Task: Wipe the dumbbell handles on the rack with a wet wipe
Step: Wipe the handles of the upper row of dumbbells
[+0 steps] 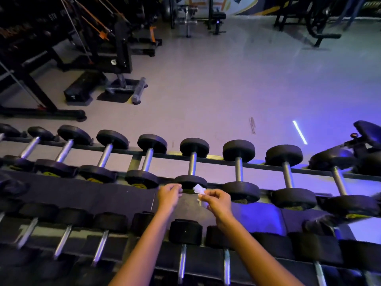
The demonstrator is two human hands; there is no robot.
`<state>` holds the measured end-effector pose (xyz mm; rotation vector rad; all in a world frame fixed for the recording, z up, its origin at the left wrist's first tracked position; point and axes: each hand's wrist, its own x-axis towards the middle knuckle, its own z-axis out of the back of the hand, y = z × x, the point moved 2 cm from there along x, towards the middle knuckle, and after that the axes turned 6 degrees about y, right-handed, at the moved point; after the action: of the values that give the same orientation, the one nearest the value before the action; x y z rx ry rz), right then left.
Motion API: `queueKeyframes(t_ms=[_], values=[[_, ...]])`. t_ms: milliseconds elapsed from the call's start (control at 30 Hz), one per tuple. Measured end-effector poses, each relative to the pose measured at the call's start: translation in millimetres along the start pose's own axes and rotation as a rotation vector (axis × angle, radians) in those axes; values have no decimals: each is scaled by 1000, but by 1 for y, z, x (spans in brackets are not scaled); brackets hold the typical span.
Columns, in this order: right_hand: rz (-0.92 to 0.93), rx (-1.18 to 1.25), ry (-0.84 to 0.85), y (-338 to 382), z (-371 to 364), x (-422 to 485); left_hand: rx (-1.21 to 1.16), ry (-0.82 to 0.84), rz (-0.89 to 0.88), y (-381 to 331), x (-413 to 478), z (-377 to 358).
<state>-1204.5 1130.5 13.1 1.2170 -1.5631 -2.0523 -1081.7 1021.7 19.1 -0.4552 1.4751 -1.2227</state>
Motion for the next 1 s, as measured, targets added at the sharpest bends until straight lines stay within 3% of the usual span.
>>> queueKeyframes(t_ms=[333,600,733,833,1000], values=[[-13,49,-92,17,-19,57,91,-26,197,-11,41,6],[66,-193,-134,36,-43,104,-182,28,649,-23,93,-4],[83,-315,-121,38,-53,124,-284,56,705,-26,103,-24],[80,-422,-102,33,-59,141,-236,-13,675,-21,115,-39],[95,-532,-112,24,-60,158,-100,-332,617,-8,127,-47]])
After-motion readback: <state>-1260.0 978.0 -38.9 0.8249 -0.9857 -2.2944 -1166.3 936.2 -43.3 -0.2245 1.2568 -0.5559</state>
